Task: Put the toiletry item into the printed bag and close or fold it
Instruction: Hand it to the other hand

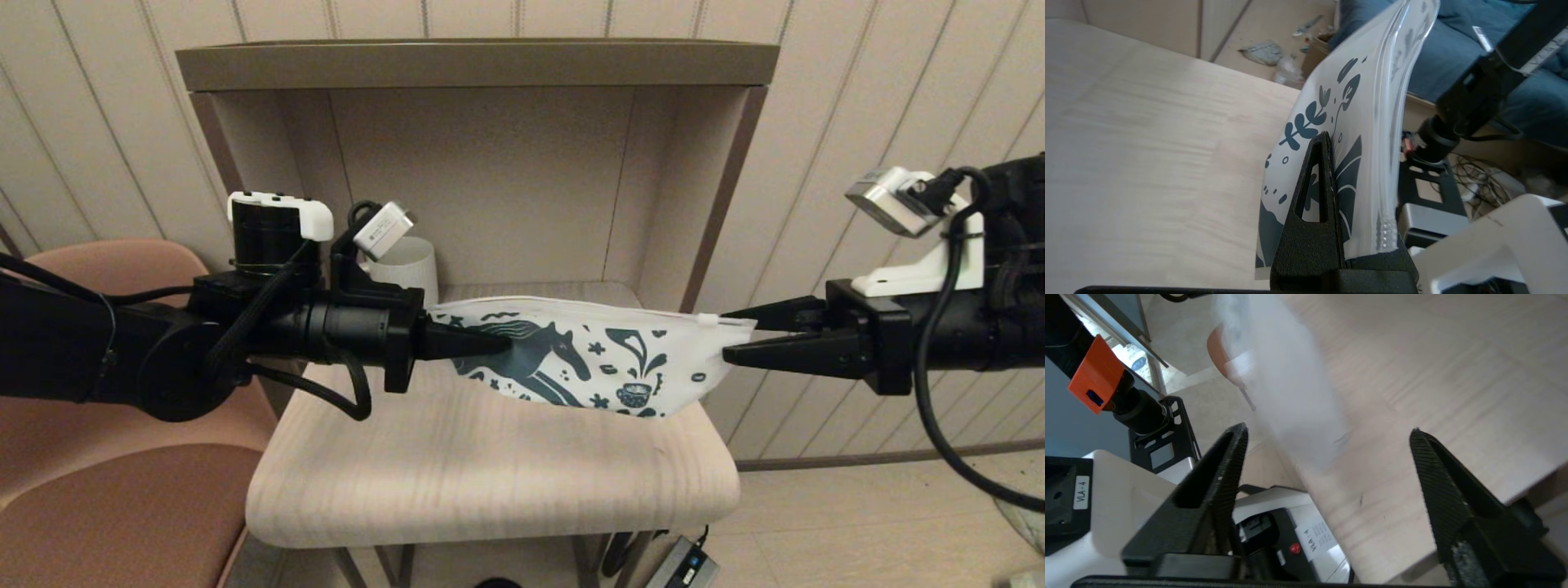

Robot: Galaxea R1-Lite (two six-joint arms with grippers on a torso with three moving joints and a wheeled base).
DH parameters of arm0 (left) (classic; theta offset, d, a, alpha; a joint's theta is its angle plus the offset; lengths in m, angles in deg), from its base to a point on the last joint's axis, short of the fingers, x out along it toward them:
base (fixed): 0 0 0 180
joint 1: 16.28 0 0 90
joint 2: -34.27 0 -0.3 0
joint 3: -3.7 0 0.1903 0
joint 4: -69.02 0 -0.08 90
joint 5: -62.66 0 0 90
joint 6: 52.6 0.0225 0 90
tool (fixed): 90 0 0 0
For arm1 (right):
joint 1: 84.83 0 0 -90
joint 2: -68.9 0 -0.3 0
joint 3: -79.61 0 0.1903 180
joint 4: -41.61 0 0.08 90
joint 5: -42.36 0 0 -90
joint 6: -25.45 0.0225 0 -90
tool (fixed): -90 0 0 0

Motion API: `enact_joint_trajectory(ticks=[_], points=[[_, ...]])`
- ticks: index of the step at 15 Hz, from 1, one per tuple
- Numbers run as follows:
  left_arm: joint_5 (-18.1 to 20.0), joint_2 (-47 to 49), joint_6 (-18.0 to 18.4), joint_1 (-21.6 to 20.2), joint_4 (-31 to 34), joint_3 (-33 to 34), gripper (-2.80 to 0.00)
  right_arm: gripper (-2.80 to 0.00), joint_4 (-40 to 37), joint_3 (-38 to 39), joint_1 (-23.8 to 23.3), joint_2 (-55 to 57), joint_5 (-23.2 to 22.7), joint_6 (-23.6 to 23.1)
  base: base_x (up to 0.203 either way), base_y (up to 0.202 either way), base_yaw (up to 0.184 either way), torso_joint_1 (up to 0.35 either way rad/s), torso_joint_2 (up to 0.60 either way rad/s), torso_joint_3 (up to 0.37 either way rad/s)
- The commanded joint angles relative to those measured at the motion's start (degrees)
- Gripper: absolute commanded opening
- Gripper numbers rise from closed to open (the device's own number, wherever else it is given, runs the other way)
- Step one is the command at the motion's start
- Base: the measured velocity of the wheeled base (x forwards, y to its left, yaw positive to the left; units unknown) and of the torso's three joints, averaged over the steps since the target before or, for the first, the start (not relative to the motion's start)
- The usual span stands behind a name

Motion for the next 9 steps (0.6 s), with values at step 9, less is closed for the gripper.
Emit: enact_joint_trajectory(ticks=[9], points=[[0.96,2.07,0.22,0.39,-0.64,0.07,-2.8,0.0,0.7,5.12,5.91,-1.92,-3.03,-1.48,0.0,0.0,0.0,0.0,0.0,0.0]])
